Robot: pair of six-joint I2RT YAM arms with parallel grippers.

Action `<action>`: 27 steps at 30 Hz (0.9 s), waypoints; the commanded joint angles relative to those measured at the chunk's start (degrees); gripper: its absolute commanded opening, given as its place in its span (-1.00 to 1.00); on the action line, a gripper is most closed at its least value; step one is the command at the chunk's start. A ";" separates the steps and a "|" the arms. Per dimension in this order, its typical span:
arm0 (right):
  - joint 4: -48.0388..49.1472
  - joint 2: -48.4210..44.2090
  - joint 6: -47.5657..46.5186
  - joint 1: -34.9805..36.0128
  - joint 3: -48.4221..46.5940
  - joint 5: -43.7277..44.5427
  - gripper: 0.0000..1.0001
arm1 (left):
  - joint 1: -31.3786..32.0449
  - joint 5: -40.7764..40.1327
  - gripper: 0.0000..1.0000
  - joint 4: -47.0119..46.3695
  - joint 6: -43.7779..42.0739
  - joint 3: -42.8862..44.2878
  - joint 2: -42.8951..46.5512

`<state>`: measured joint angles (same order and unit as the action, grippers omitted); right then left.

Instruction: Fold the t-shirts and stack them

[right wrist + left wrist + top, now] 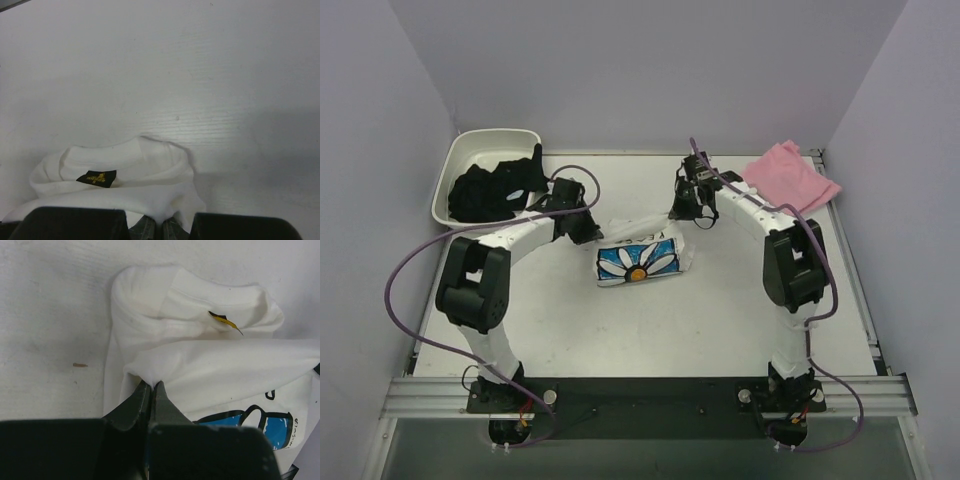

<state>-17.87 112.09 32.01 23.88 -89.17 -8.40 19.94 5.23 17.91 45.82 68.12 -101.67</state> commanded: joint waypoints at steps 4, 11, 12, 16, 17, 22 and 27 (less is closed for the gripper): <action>0.03 8.83 0.33 -2.34 -8.91 -1.79 -1.00 | -3.94 1.44 -1.00 -6.22 -0.74 5.71 -5.91; 0.81 12.88 -0.19 -2.43 -14.98 0.32 -0.96 | -5.36 3.38 0.81 -14.14 -1.17 9.30 -10.04; 0.82 12.97 -0.80 -2.43 -16.20 1.19 -0.64 | -5.35 3.29 0.86 -13.87 -1.78 10.36 -10.74; 4.57 8.51 -3.09 -1.91 -14.38 4.88 0.50 | -5.27 3.20 0.87 -13.69 -3.19 13.45 -8.38; 6.16 6.84 -3.70 -1.73 -13.06 5.50 0.81 | -5.01 3.12 0.87 -14.22 -3.54 13.01 -5.50; 7.60 -3.27 -4.24 0.46 -6.99 6.65 1.00 | -2.46 3.29 0.89 -12.13 -3.29 11.16 3.13; 8.80 -11.96 -1.17 3.71 0.91 3.84 1.00 | 3.06 3.64 0.89 -14.12 0.14 2.48 11.83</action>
<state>-11.18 108.88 28.99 24.51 -93.25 -3.60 18.76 7.97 6.48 44.03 76.53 -97.30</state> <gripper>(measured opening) 0.999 0.942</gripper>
